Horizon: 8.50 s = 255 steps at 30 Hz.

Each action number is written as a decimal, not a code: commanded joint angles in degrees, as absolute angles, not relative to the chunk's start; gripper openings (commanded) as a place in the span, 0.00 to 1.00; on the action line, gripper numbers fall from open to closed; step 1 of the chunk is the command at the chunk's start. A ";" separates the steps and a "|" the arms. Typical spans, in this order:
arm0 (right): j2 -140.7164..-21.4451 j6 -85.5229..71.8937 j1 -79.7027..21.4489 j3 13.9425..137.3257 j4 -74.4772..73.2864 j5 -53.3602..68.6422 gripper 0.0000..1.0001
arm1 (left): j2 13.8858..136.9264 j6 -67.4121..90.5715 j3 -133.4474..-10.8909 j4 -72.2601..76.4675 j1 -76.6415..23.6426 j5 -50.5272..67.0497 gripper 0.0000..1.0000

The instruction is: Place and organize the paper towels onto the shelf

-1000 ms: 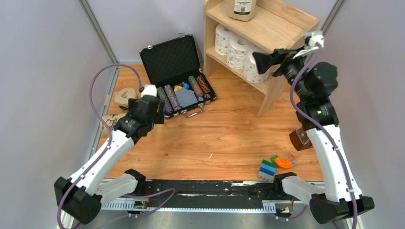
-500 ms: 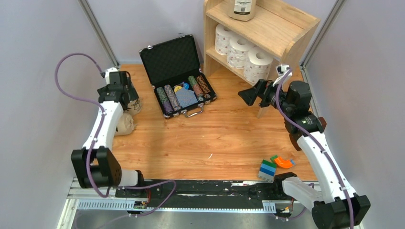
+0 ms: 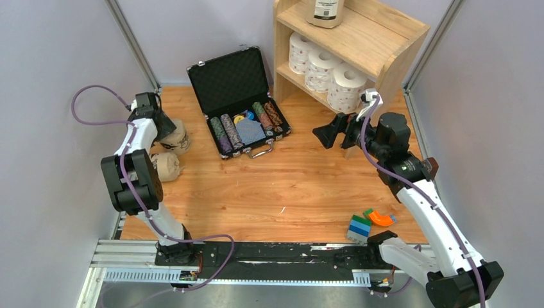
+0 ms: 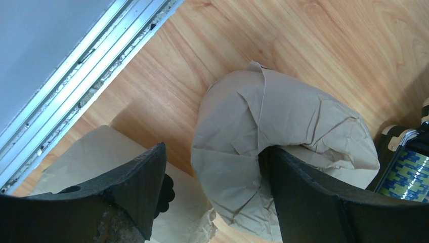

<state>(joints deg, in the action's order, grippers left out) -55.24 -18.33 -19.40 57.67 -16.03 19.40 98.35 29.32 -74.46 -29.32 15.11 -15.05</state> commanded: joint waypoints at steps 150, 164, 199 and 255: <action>-67.65 -20.06 -31.73 83.68 -16.22 29.09 0.15 | 66.63 81.45 -35.43 40.58 -19.35 33.35 0.70; -73.61 -3.49 -31.73 108.23 -39.88 2.43 0.12 | 51.00 37.05 -53.13 -22.40 -17.59 12.64 0.84; -95.42 27.51 -26.95 138.22 -37.98 -22.91 0.29 | 44.05 10.60 -52.04 -36.32 -17.59 -12.87 0.93; -80.34 9.56 -16.06 118.69 -26.12 -4.51 1.00 | 43.32 9.91 -46.76 -29.62 -17.66 -11.72 0.95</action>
